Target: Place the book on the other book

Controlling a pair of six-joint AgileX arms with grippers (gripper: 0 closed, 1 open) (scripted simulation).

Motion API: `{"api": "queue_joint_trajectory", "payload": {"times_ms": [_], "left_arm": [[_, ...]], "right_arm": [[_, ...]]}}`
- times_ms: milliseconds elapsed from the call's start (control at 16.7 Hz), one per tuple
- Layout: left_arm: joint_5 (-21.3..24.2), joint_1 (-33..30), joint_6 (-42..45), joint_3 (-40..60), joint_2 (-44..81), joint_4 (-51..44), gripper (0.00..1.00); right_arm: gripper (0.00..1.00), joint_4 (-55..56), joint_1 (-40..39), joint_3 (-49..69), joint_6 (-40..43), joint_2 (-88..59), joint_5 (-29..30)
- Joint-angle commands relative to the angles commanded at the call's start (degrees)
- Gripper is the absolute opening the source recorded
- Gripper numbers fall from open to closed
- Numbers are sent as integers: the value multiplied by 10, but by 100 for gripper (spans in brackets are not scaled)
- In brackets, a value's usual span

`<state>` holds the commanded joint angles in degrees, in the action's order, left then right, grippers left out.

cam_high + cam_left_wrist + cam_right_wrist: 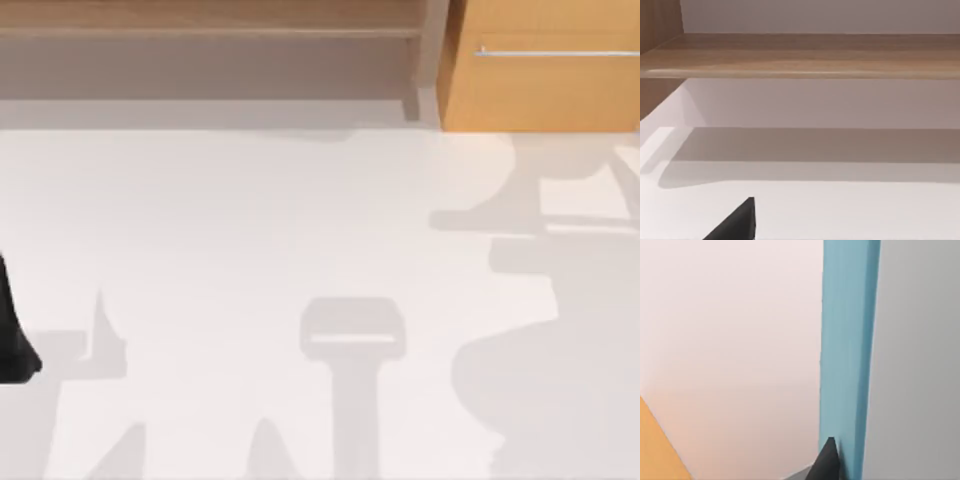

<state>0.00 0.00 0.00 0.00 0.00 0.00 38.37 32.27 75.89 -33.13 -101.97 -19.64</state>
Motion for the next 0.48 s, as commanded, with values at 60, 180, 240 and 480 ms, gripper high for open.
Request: {"api": "queue_joint_trajectory", "payload": {"times_ms": [60,180,240,480], "left_arm": [[0,0,0,0,0,0,100],[0,0,0,0,0,0,100],[0,0,0,0,0,0,100],[0,0,0,0,0,0,100]], "right_arm": [[0,8,9,-26,-46,23,5],[0,19,26,-82,-128,67,14],[0,23,33,-111,-167,87,17],[0,22,52,-224,-299,140,21]]}}
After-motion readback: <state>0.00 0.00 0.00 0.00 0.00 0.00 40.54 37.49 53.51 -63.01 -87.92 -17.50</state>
